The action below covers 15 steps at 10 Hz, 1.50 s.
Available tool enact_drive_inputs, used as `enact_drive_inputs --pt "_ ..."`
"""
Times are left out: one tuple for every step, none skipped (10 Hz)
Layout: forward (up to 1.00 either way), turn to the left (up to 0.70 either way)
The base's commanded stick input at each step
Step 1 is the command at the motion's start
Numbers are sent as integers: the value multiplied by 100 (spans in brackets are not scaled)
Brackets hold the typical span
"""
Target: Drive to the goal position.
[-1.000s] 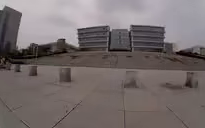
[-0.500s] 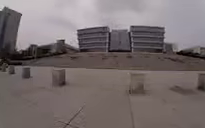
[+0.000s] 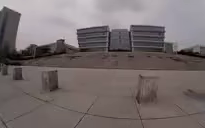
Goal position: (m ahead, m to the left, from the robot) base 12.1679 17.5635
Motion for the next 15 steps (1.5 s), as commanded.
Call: enact_drive_inputs --pt "100 6" --pt "100 0" --pt "100 0" --pt "100 0" --pt "100 0" --pt "100 0" --pt "100 0" --pt "100 7" --pt "100 7" --pt "100 1" --pt "100 0" --pt "100 0" --pt "100 16" --pt "100 21" --pt "100 3"
